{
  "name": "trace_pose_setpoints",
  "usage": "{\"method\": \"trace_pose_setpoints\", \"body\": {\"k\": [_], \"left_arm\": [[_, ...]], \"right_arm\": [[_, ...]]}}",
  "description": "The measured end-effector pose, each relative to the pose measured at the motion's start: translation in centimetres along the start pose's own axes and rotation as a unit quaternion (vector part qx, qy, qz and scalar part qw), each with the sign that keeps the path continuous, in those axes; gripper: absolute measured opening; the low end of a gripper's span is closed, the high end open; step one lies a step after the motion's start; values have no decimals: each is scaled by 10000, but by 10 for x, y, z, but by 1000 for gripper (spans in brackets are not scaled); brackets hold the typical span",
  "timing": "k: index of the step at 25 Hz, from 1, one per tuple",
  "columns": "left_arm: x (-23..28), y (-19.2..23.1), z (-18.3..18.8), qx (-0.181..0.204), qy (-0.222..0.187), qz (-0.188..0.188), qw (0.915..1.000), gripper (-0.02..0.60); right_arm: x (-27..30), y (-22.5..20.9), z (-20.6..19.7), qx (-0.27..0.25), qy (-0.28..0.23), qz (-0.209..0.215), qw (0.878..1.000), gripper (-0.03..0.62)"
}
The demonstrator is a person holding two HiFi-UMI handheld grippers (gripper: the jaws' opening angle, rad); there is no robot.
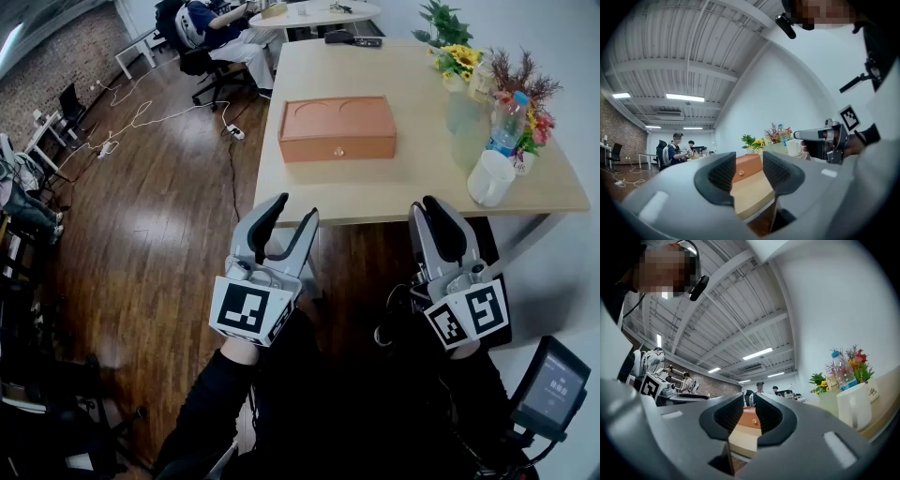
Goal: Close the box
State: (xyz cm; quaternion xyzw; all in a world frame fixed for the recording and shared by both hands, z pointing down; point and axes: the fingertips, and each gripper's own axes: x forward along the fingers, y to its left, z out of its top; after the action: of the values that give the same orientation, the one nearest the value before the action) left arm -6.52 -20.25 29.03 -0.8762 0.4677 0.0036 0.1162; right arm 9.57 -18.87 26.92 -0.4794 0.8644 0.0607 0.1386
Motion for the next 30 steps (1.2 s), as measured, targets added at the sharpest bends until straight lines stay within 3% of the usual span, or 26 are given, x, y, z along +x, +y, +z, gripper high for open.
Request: {"method": "trace_pose_setpoints", "body": {"k": [8,14,16,19,22,26,30], "left_arm": [[2,-4,-8,-209,36,99,9997,160],[6,-3,-5,-7,93,93,9999,160],[20,-1,-12,318,429,9,9986,160],[57,2,-33,727,1182,-312,9898,160],[89,7,-57,695,1893,-617,9775,160],[122,19,-87,607,2701,-672,9586,160],[145,23,-101,408,3141,-709,9459,161]], "right_arm": [[6,9,-6,-6,97,93,9999,69],[6,7,-7,-35,115,85,9999,69],[9,4,-9,-101,155,89,9998,69],[19,-6,-9,-81,241,83,9996,69],[33,-20,-7,205,397,105,9989,69],[65,-53,-10,404,714,105,9966,69],[97,-85,-11,497,957,3,9942,69]]}}
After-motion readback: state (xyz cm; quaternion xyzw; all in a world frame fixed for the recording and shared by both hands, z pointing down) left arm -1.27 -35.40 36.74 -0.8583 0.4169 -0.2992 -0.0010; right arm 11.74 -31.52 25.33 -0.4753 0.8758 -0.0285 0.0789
